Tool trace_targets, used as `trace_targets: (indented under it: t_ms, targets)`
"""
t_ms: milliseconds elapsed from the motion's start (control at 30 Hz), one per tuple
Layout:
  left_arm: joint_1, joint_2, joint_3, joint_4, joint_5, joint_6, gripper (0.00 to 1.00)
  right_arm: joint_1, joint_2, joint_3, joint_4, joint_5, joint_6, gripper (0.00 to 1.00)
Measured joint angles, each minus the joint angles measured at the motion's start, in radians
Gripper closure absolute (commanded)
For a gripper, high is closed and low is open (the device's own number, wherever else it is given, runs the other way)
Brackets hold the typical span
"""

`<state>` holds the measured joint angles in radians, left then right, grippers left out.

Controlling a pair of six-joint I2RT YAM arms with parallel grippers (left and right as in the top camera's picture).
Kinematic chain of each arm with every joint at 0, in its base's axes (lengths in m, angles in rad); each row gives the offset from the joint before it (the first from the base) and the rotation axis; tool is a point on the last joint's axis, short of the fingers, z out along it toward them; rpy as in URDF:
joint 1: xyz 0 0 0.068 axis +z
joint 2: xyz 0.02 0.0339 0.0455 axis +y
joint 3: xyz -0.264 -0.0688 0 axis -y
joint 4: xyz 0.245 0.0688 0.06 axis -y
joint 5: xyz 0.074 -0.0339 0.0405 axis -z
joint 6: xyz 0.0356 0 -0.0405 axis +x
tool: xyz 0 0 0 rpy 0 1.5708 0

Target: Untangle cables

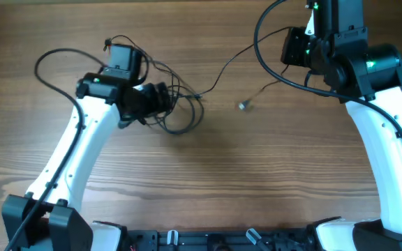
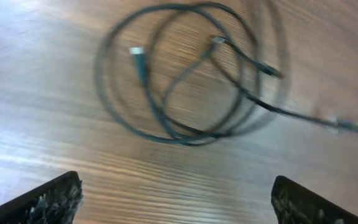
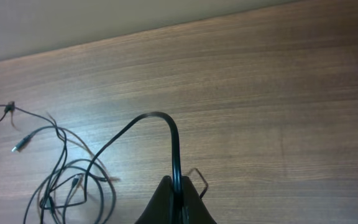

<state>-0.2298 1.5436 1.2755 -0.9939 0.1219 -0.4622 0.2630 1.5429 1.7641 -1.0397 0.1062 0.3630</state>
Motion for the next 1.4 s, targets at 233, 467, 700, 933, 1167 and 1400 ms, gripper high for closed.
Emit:
trace_targets:
  t_ms: [233, 467, 700, 933, 1167, 1400]
  targets:
    - [-0.151, 0.031, 0.000, 0.100, 0.037, 0.123, 0.00, 0.000, 0.000, 0.000, -0.016, 0.000, 0.000, 0.96]
    - [-0.201, 0.148, 0.000, 0.129, 0.022, 0.148, 0.03, 0.000, 0.000, 0.000, -0.023, 0.000, 0.000, 0.96]
    - [-0.201, 0.251, 0.000, 0.166, -0.066, 0.151, 0.06, 0.000, 0.000, 0.000, -0.030, 0.001, 0.000, 0.96]
    - [-0.201, 0.266, 0.000, 0.199, -0.135, 0.164, 0.47, 0.000, 0.000, 0.000, -0.037, 0.001, 0.000, 0.96]
    - [-0.201, 0.266, 0.000, 0.203, -0.174, 0.166, 0.53, 0.000, 0.000, 0.000, -0.038, 0.003, 0.000, 0.96]
    - [-0.201, 0.266, 0.000, 0.203, -0.179, 0.166, 0.60, 0.000, 0.000, 0.000, -0.042, 0.003, 0.000, 0.96]
